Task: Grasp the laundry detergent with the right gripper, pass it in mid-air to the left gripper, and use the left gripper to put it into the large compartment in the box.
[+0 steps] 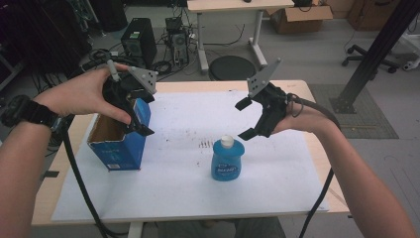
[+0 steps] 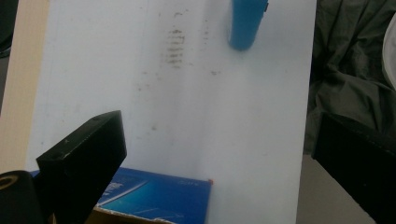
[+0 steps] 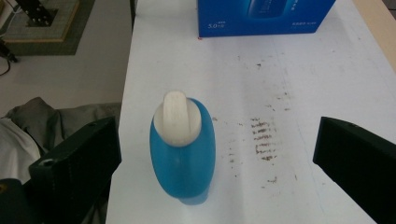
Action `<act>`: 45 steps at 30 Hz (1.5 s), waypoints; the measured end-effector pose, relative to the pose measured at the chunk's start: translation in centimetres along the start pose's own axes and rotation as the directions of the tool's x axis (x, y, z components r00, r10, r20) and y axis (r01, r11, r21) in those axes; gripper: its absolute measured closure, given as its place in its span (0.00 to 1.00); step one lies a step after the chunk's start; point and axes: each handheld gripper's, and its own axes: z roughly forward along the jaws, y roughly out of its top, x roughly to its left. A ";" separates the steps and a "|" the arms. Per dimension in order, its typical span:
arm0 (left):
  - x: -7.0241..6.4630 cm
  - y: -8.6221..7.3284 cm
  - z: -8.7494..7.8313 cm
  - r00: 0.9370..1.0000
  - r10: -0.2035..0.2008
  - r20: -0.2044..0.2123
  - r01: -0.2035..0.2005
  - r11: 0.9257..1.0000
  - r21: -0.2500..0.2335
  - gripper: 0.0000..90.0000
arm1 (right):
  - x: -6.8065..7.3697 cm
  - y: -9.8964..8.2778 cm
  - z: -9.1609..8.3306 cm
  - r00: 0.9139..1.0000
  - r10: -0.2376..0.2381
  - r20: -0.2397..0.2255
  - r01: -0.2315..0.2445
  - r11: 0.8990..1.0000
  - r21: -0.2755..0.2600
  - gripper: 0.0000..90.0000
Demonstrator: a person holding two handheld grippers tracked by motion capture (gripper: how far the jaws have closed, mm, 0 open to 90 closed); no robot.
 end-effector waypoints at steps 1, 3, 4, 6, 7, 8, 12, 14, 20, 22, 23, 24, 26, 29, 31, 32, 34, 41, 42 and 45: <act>0.0 0.0 0.0 1.000 -0.002 0.000 0.002 1.000 0.000 0.04 | 0.0 -0.4 -0.1 1.000 0.005 0.002 -0.005 1.000 -0.007 0.01; -0.1 0.0 0.0 1.000 -0.002 -0.002 0.002 1.000 -0.001 0.04 | 0.1 -1.1 -0.2 1.000 0.015 0.000 -0.015 1.000 -0.021 0.01; -0.1 0.0 0.0 1.000 -0.003 -0.003 0.003 1.000 -0.001 0.04 | 0.1 -1.5 -0.2 1.000 0.019 0.001 -0.019 0.999 -0.027 0.01; -0.1 0.0 0.0 1.000 -0.003 -0.002 0.003 1.000 -0.001 0.04 | 0.2 -1.9 -0.2 1.000 0.022 0.003 -0.022 0.999 -0.036 0.01; -0.1 0.0 0.0 1.000 -0.004 -0.002 0.004 1.000 0.001 0.04 | 0.2 -2.5 -0.2 1.000 0.028 -0.002 -0.028 0.998 -0.048 0.01; -0.1 0.0 0.0 1.000 -0.004 -0.002 0.004 1.000 0.001 0.04 | 0.3 -3.0 -0.1 0.999 0.032 0.000 -0.032 0.998 -0.057 0.01; -0.2 0.0 0.1 1.000 -0.002 0.000 0.002 1.000 -0.005 0.04 | 0.3 -4.5 0.4 0.998 0.054 -0.010 -0.055 0.996 -0.076 0.01; -0.2 0.0 0.3 1.000 -0.006 0.001 0.006 1.000 -0.002 0.04 | 0.3 -5.2 0.8 0.998 0.063 -0.020 -0.064 0.995 -0.079 0.01; -0.1 0.0 0.4 1.000 -0.005 0.001 0.005 1.000 -0.004 0.04 | 0.4 -6.9 1.7 0.996 0.084 -0.036 -0.087 0.990 -0.113 0.01; -0.1 0.1 0.4 1.000 -0.005 0.002 0.005 1.000 -0.005 0.04 | 0.4 -7.2 1.8 0.995 0.090 -0.040 -0.094 0.989 -0.117 0.01; -0.1 0.1 0.4 1.000 -0.003 0.002 0.003 1.000 -0.004 0.04 | 0.4 -7.7 2.2 0.994 0.098 -0.045 -0.103 0.987 -0.124 0.01; -0.1 0.1 0.5 1.000 -0.005 0.002 0.005 1.000 -0.002 0.04 | 0.5 -8.0 2.3 0.994 0.100 -0.046 -0.105 0.986 -0.130 0.01; -0.1 0.1 0.5 1.000 -0.005 0.004 0.005 1.000 -0.004 0.04 | 0.5 -8.3 2.6 0.993 0.103 -0.053 -0.110 0.984 -0.139 0.01; -0.1 0.1 0.6 1.000 -0.005 0.004 0.005 1.000 -0.005 0.04 | 0.7 -8.7 2.9 0.993 0.103 -0.056 -0.111 0.983 -0.149 0.01; -0.1 0.2 0.7 1.000 -0.004 0.004 0.004 1.000 -0.003 0.04 | 0.7 -9.1 3.6 0.992 0.108 -0.059 -0.116 0.981 -0.157 0.01; -0.1 0.2 0.7 1.000 -0.005 0.005 0.005 1.000 -0.004 0.04 | 0.7 -9.3 3.8 0.992 0.109 -0.058 -0.117 0.980 -0.162 0.01; -0.1 0.2 0.8 1.000 -0.005 0.005 0.005 1.000 0.000 0.04 | 0.7 -9.6 4.2 0.991 0.117 -0.070 -0.128 0.976 -0.173 0.01; -0.2 0.4 0.7 1.000 -0.002 0.001 0.002 1.000 -0.003 0.04 | 0.8 -10.2 5.5 0.987 0.129 -0.096 -0.145 0.969 -0.198 0.01; -0.2 0.4 0.7 1.000 -0.004 0.001 0.004 1.000 -0.003 0.04 | 0.9 -10.3 5.9 0.987 0.130 -0.094 -0.146 0.968 -0.202 0.01; -0.3 0.5 0.7 1.000 0.003 0.009 -0.003 1.000 -0.014 0.04 | 0.9 -10.4 6.5 0.986 0.132 -0.103 -0.150 0.967 -0.204 0.01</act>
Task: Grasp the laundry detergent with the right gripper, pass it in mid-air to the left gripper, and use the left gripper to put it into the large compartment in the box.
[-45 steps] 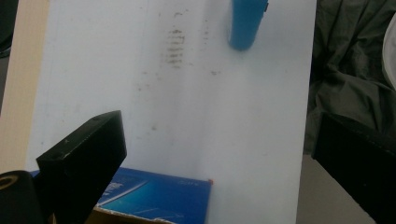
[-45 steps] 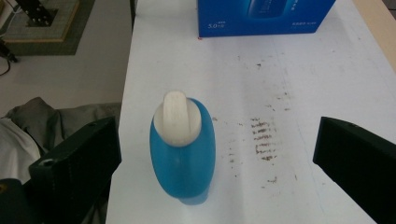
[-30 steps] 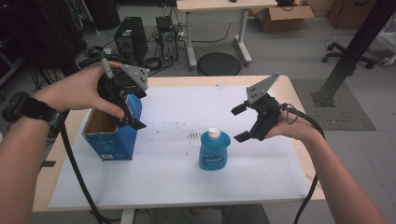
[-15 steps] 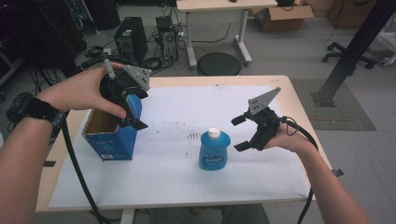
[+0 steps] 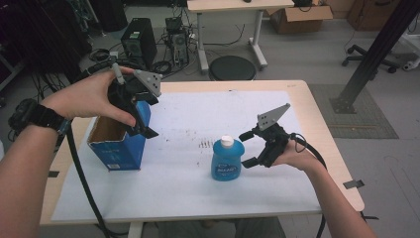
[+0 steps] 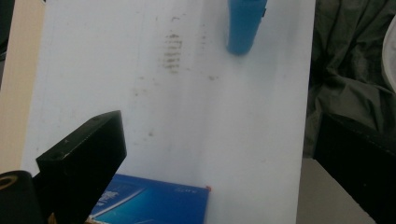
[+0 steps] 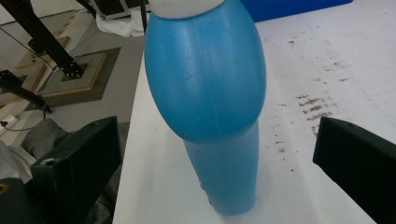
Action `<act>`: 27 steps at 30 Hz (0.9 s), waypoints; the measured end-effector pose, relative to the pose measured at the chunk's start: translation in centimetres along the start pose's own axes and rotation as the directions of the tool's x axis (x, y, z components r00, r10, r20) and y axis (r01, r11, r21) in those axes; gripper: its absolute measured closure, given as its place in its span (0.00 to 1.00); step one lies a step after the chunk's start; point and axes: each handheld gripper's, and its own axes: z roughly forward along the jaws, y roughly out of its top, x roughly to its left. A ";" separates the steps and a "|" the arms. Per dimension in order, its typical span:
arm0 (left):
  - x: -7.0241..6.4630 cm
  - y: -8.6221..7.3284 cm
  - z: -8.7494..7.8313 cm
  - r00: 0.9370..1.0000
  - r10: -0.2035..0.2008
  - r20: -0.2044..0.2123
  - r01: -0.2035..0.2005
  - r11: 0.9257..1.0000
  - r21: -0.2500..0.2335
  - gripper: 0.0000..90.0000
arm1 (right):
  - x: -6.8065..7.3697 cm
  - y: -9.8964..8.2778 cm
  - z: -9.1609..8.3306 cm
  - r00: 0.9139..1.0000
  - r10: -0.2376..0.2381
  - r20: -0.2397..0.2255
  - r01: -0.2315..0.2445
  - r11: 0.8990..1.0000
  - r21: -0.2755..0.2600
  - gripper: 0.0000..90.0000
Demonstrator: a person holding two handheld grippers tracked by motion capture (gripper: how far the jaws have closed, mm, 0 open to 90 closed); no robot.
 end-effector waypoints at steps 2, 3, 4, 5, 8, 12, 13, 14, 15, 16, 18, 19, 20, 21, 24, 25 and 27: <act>0.0 0.1 0.0 1.000 0.001 -0.001 -0.001 1.000 -0.005 0.04 | -0.1 -0.1 0.4 1.000 0.003 0.000 -0.003 1.000 0.000 0.02; 0.0 0.1 0.0 1.000 0.002 -0.003 -0.002 1.000 -0.005 0.04 | -0.1 -0.2 0.6 1.000 0.004 0.002 -0.004 1.000 0.002 0.02; 0.0 0.1 0.0 1.000 0.002 -0.003 -0.002 1.000 -0.005 0.04 | -0.1 -0.2 0.7 1.000 0.008 0.001 -0.008 1.000 -0.002 0.02; 0.0 0.2 0.1 1.000 0.003 -0.003 -0.003 1.000 -0.001 0.04 | -0.2 -0.2 0.9 1.000 0.009 0.000 -0.009 1.000 -0.004 0.02; 0.0 0.2 0.2 1.000 0.002 -0.004 -0.002 1.000 0.001 0.04 | -0.1 -0.3 1.4 1.000 0.004 0.001 -0.004 1.000 -0.007 0.03; 0.0 0.1 0.1 1.000 0.002 -0.004 -0.002 1.000 -0.002 0.04 | -0.1 -0.2 2.2 1.000 -0.004 -0.005 0.004 1.000 -0.015 0.03; 0.0 0.1 0.1 1.000 0.001 -0.003 -0.001 1.000 -0.003 0.04 | -0.2 -0.2 2.4 1.000 -0.006 -0.008 0.006 1.000 -0.014 0.03; 0.0 0.1 0.1 1.000 0.004 0.001 -0.004 1.000 -0.007 0.04 | -0.2 -0.2 2.7 1.000 -0.008 -0.005 0.008 1.000 -0.012 0.03; 0.0 0.1 0.0 1.000 0.004 0.001 -0.004 1.000 -0.010 0.04 | -0.2 -0.2 2.9 1.000 -0.009 -0.007 0.009 1.000 -0.010 0.03; 0.0 0.1 0.0 1.000 0.004 -0.001 -0.004 1.000 -0.009 0.04 | -0.2 -0.2 3.1 1.000 -0.011 -0.010 0.011 1.000 -0.006 0.04; -0.1 0.1 0.0 1.000 0.001 -0.004 -0.001 1.000 -0.008 0.04 | -0.1 -0.1 3.4 1.000 -0.017 -0.004 0.017 1.000 -0.005 0.04; -0.1 0.1 0.0 1.000 0.003 -0.003 -0.003 1.000 -0.007 0.04 | -0.1 0.0 3.5 1.000 -0.020 -0.004 0.020 1.000 -0.007 0.04; -0.1 0.1 0.0 1.000 0.003 -0.003 -0.003 1.000 -0.007 0.04 | -0.1 0.0 3.5 1.000 -0.020 -0.004 0.020 1.000 -0.007 0.04; -0.1 0.1 0.0 1.000 0.003 -0.004 -0.003 1.000 -0.008 0.04 | 0.0 0.0 3.7 1.000 -0.023 -0.001 0.023 1.000 -0.017 0.06; -0.1 0.1 0.0 1.000 0.005 -0.003 -0.005 1.000 -0.010 0.04 | 0.0 0.0 3.9 1.000 -0.024 -0.002 0.024 0.999 -0.022 0.07; -0.1 0.1 0.0 1.000 0.004 -0.004 -0.004 1.000 -0.009 0.04 | 0.0 0.0 4.0 1.000 -0.025 0.000 0.025 0.999 -0.020 0.07; -0.1 0.1 0.0 1.000 0.005 -0.004 -0.005 1.000 -0.010 0.04 | 0.0 -0.1 4.2 1.000 -0.024 -0.003 0.024 0.999 -0.021 0.08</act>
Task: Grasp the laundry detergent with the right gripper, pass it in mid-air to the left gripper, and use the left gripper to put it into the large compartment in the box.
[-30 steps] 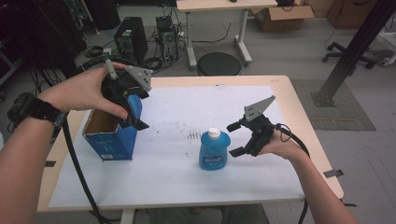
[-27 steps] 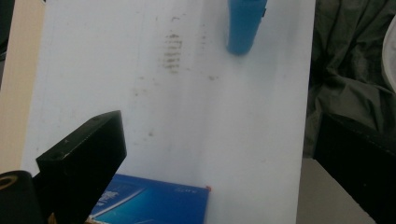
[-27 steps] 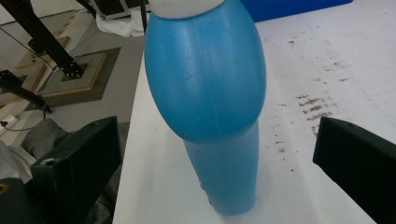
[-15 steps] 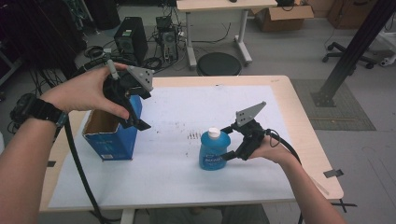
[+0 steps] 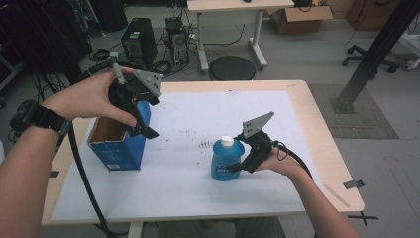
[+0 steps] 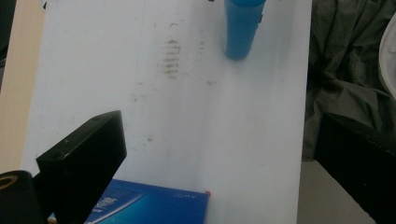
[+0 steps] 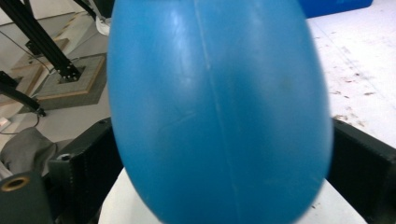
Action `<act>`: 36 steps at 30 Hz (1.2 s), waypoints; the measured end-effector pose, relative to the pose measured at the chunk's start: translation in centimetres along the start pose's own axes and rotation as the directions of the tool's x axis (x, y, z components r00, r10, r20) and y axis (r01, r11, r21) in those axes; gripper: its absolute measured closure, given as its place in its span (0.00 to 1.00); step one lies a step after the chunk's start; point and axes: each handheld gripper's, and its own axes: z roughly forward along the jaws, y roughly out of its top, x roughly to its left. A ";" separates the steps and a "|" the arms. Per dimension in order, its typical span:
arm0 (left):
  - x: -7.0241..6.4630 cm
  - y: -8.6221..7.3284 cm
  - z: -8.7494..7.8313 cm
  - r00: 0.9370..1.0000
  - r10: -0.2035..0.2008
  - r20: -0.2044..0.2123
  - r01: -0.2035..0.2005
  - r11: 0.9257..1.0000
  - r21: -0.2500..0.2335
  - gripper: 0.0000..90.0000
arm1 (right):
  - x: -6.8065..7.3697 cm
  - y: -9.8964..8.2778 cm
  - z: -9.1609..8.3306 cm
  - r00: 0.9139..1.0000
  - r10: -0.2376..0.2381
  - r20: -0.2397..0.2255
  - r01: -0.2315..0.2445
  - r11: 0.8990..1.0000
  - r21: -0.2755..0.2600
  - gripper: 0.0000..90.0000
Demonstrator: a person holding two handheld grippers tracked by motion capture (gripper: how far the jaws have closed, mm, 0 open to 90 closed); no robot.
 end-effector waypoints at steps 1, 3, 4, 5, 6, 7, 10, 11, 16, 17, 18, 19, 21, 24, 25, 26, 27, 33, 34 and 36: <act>0.0 0.0 0.0 1.000 -0.001 -0.001 0.001 1.000 -0.001 0.04 | 0.0 0.0 0.1 1.000 -0.002 0.002 0.002 1.000 -0.001 0.08; 0.0 0.0 0.0 1.000 0.000 -0.002 0.000 1.000 0.000 0.04 | 0.0 -0.1 0.1 1.000 -0.003 0.003 0.003 1.000 0.000 0.08; 0.0 0.0 0.0 1.000 -0.001 -0.004 0.001 1.000 -0.002 0.04 | 0.0 -0.1 0.2 1.000 -0.006 0.007 0.006 1.000 -0.003 0.10; 0.0 0.1 0.0 1.000 0.002 -0.003 -0.002 1.000 -0.001 0.04 | 0.0 -0.1 0.3 1.000 -0.006 0.008 0.006 1.000 -0.004 0.11; 0.0 0.1 0.0 1.000 0.002 -0.001 -0.002 1.000 -0.002 0.04 | 0.0 -0.1 0.3 1.000 -0.009 0.014 0.009 1.000 -0.004 0.12; 0.0 0.1 0.0 1.000 0.002 -0.001 -0.002 1.000 -0.002 0.04 | 0.0 -0.1 0.3 1.000 -0.009 0.014 0.009 1.000 -0.004 0.12; 0.0 0.1 0.0 1.000 0.000 -0.004 0.000 1.000 -0.001 0.04 | -0.1 -0.2 0.2 1.000 -0.012 0.004 0.012 1.000 -0.005 0.16; 0.0 0.1 0.0 1.000 0.000 -0.004 0.000 1.000 -0.001 0.04 | -0.1 -0.2 0.2 1.000 -0.012 0.004 0.012 1.000 -0.005 0.16; 0.0 0.1 -0.1 1.000 0.003 -0.006 -0.003 1.000 -0.001 0.04 | -0.1 -0.3 0.3 1.000 -0.024 -0.003 0.024 1.000 0.001 0.21; 0.0 0.1 -0.1 1.000 0.002 -0.006 -0.002 1.000 0.001 0.04 | -0.2 -0.3 0.3 1.000 -0.026 -0.002 0.026 1.000 0.001 0.22; 0.0 0.1 0.0 1.000 0.000 -0.007 0.000 1.000 0.001 0.04 | -0.1 -0.3 0.4 1.000 -0.029 -0.004 0.029 1.000 0.002 0.22; 0.0 0.1 0.0 1.000 0.000 -0.007 0.000 1.000 0.001 0.04 | -0.1 -0.3 0.4 1.000 -0.030 -0.002 0.030 1.000 0.003 0.23; 0.0 0.0 -0.1 1.000 0.001 -0.005 -0.001 1.000 0.001 0.04 | -0.1 -0.3 0.4 0.999 -0.032 -0.002 0.032 0.999 0.005 0.25; 0.0 0.1 -0.1 1.000 0.003 -0.005 -0.003 1.000 -0.001 0.04 | -0.2 -0.4 0.3 1.000 -0.029 0.003 0.029 1.000 0.003 0.26; 0.0 0.1 -0.1 1.000 0.003 -0.005 -0.003 1.000 -0.001 0.04 | -0.2 -0.4 0.3 1.000 -0.029 0.003 0.029 1.000 0.003 0.26; 0.0 0.1 -0.1 1.000 0.002 -0.006 -0.002 1.000 -0.001 0.04 | -0.2 -0.4 0.3 1.000 -0.027 0.001 0.027 1.000 0.004 0.27; 0.0 0.1 -0.1 1.000 0.002 -0.006 -0.002 1.000 -0.001 0.04 | -0.2 -0.4 0.3 1.000 -0.027 0.001 0.027 1.000 0.004 0.27; 0.0 0.0 -0.1 1.000 0.000 -0.008 0.000 1.000 -0.001 0.04 | -0.2 -0.4 0.5 0.999 -0.037 0.005 0.037 0.999 0.006 0.31; 0.0 0.0 -0.1 1.000 0.001 -0.007 -0.001 1.000 -0.002 0.04 | -0.1 -0.4 0.5 0.999 -0.038 0.007 0.038 0.999 0.008 0.33; 0.0 0.0 -0.1 1.000 0.001 -0.008 -0.001 1.000 -0.002 0.04 | -0.1 -0.4 0.5 0.999 -0.040 0.008 0.040 0.999 0.009 0.34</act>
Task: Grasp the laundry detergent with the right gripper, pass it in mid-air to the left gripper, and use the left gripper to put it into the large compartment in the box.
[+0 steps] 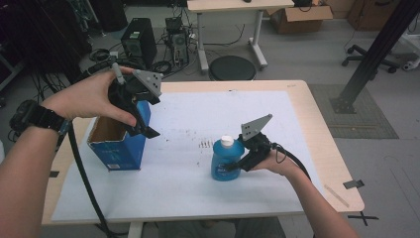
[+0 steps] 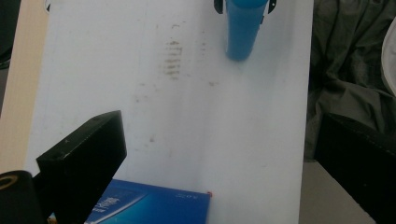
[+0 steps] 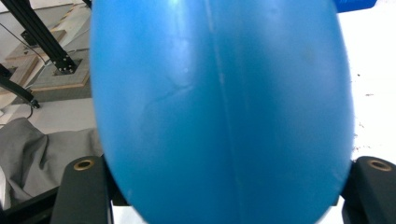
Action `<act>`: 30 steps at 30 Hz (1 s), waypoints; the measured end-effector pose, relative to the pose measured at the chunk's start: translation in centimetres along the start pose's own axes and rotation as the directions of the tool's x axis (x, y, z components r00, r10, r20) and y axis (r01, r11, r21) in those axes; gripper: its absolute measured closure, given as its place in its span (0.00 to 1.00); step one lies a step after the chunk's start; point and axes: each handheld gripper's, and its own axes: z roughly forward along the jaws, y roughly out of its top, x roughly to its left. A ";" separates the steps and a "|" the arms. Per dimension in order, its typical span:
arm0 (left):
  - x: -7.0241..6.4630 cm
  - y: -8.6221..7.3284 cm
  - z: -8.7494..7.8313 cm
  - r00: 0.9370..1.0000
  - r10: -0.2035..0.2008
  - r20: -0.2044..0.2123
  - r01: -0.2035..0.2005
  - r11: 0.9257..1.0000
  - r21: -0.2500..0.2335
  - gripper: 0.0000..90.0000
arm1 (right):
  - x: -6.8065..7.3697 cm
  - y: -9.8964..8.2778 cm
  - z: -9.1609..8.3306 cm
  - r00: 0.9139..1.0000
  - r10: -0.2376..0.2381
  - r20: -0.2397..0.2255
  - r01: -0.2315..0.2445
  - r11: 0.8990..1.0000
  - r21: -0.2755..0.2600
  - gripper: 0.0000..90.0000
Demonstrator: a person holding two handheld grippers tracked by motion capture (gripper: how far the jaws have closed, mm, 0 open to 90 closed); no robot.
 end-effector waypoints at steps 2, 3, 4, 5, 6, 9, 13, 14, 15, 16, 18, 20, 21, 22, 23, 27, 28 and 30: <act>0.0 0.0 0.0 1.000 0.001 -0.001 -0.001 1.000 -0.001 0.04 | 0.0 0.0 0.0 1.000 -0.002 0.001 0.002 1.000 -0.003 0.35; 0.0 0.0 0.0 1.000 0.001 -0.002 -0.001 1.000 -0.001 0.04 | 0.0 0.0 0.0 1.000 -0.002 0.005 0.002 1.000 -0.006 0.36; 0.0 0.0 0.0 1.000 0.001 -0.002 -0.001 1.000 -0.001 0.04 | 0.0 0.0 -0.1 1.000 -0.004 0.006 0.004 1.000 -0.006 0.37; 0.0 0.0 0.0 1.000 0.000 -0.002 0.000 1.000 0.000 0.04 | 0.0 0.0 -0.1 1.000 -0.005 0.008 0.006 1.000 -0.007 0.37; 0.0 0.0 0.0 1.000 0.002 -0.001 -0.002 1.000 0.001 0.04 | 0.0 0.0 0.0 1.000 -0.006 0.012 0.006 1.000 -0.007 0.39; 0.0 -0.1 0.0 1.000 -0.001 -0.004 0.001 1.000 0.000 0.04 | 0.0 0.0 0.0 1.000 -0.013 0.015 0.013 1.000 0.001 0.41; 0.0 -0.2 0.0 1.000 -0.003 -0.005 0.003 1.000 -0.001 0.04 | 0.2 -0.4 -0.1 1.000 -0.015 0.018 0.016 1.000 -0.020 0.43; 0.0 -0.2 0.0 1.000 -0.001 -0.004 0.001 1.000 -0.001 0.04 | 0.2 -0.4 -0.1 1.000 -0.015 0.018 0.015 1.000 -0.023 0.43; 0.0 -0.2 0.0 1.000 -0.001 -0.004 0.001 1.000 -0.001 0.04 | 0.2 -0.5 -0.1 1.000 -0.016 0.021 0.017 1.000 -0.026 0.43; 0.0 -0.2 0.0 1.000 -0.001 -0.005 0.001 1.000 0.000 0.04 | 0.2 -0.5 -0.1 1.000 -0.018 0.024 0.018 0.999 -0.028 0.44; 0.0 -0.1 0.0 1.000 0.000 -0.004 0.000 1.000 0.000 0.04 | 0.4 -0.5 -0.1 0.999 -0.031 0.033 0.032 0.999 -0.035 0.45; 0.0 0.0 0.0 1.000 0.002 -0.004 -0.002 1.000 -0.003 0.04 | 0.5 -0.5 -0.1 0.998 -0.040 0.040 0.042 0.999 -0.031 0.45; 0.0 0.0 0.0 1.000 0.003 -0.005 -0.003 1.000 -0.002 0.04 | 0.4 -0.4 -0.1 0.998 -0.044 0.040 0.045 0.999 -0.028 0.46; 0.0 0.0 0.0 1.000 0.003 -0.005 -0.003 1.000 -0.002 0.04 | 0.4 -0.4 -0.2 0.998 -0.045 0.039 0.046 0.999 -0.027 0.46; 0.0 0.1 0.0 1.000 0.003 -0.005 -0.003 1.000 -0.003 0.04 | 0.4 -0.4 -0.2 0.998 -0.045 0.039 0.046 0.999 -0.027 0.46; 0.0 0.3 0.0 1.000 0.005 -0.004 -0.005 1.000 0.005 0.04 | 0.3 -0.2 -0.2 0.998 -0.043 0.041 0.044 0.999 -0.015 0.47; 0.1 0.4 0.0 1.000 0.004 -0.006 -0.004 1.000 0.007 0.04 | 0.3 -0.1 -0.2 0.998 -0.041 0.041 0.042 0.999 -0.007 0.47; 0.1 0.5 -0.1 1.000 0.004 -0.007 -0.004 1.000 0.006 0.04 | 0.3 0.3 -0.1 0.998 -0.041 0.041 0.040 0.999 0.014 0.47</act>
